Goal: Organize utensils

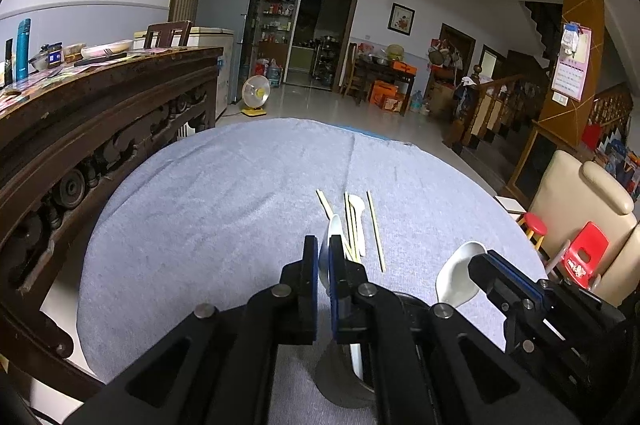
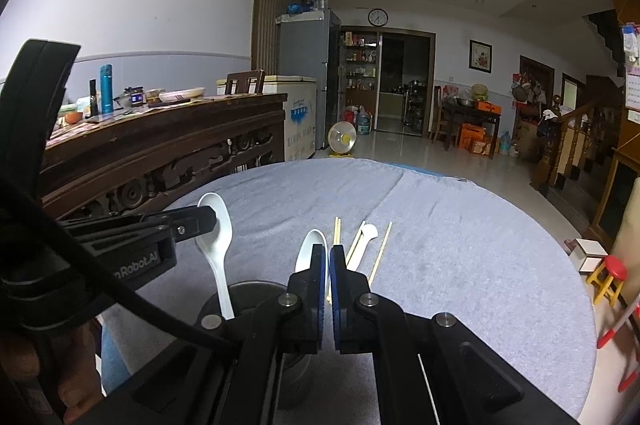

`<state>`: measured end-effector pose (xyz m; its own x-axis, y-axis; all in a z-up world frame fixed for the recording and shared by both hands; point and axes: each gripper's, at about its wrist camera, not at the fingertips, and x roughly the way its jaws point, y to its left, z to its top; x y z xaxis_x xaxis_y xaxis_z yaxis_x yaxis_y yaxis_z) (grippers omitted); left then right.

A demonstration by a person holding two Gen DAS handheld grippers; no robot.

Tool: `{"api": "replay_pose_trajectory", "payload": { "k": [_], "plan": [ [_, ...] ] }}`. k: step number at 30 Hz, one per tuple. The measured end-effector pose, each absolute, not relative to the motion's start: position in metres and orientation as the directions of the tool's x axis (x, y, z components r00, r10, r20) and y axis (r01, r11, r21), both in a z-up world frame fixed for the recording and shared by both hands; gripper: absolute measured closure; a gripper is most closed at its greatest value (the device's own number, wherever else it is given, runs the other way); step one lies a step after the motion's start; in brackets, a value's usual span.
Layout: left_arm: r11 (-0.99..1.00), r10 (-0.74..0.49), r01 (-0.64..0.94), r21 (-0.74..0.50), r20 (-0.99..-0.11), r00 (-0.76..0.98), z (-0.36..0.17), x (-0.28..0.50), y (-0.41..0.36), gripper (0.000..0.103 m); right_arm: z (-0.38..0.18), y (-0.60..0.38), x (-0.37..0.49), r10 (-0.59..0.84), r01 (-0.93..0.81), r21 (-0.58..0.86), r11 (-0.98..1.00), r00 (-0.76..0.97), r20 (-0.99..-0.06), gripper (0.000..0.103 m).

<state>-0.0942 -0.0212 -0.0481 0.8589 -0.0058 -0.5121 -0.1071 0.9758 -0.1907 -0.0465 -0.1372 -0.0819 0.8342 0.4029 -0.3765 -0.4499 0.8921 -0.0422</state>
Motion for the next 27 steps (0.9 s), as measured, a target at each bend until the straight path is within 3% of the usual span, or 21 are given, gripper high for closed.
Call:
{"api": "replay_pose_trajectory", "payload": {
  "k": [2,4,16,23,27],
  "plan": [
    [0.977,-0.012,-0.1,-0.19,-0.513,0.858,-0.049,-0.095,-0.022,0.087,-0.082,-0.137,-0.047,0.404,-0.452,-0.047,0.891,0.834,-0.375,0.084],
    [0.977,-0.004,-0.105,-0.186,-0.505,0.863,-0.048,-0.099,-0.022,0.064,-0.082,-0.138,-0.048,0.411,-0.457,-0.041,0.888,0.832,-0.373,0.076],
    [0.962,0.037,-0.153,-0.227,-0.446,0.894,-0.022,-0.113,0.003,0.06,-0.069,-0.162,-0.05,0.405,-0.422,0.028,0.906,0.847,-0.344,0.074],
    [0.951,0.048,-0.185,-0.249,-0.47,0.881,-0.015,-0.1,0.027,0.053,-0.067,-0.188,-0.034,0.41,-0.398,0.116,0.91,0.823,-0.393,0.073],
    [0.945,0.054,-0.213,-0.25,-0.522,0.851,-0.021,-0.084,0.042,0.035,-0.075,-0.211,-0.013,0.422,-0.375,0.196,0.906,0.776,-0.469,0.072]
  ]
}}
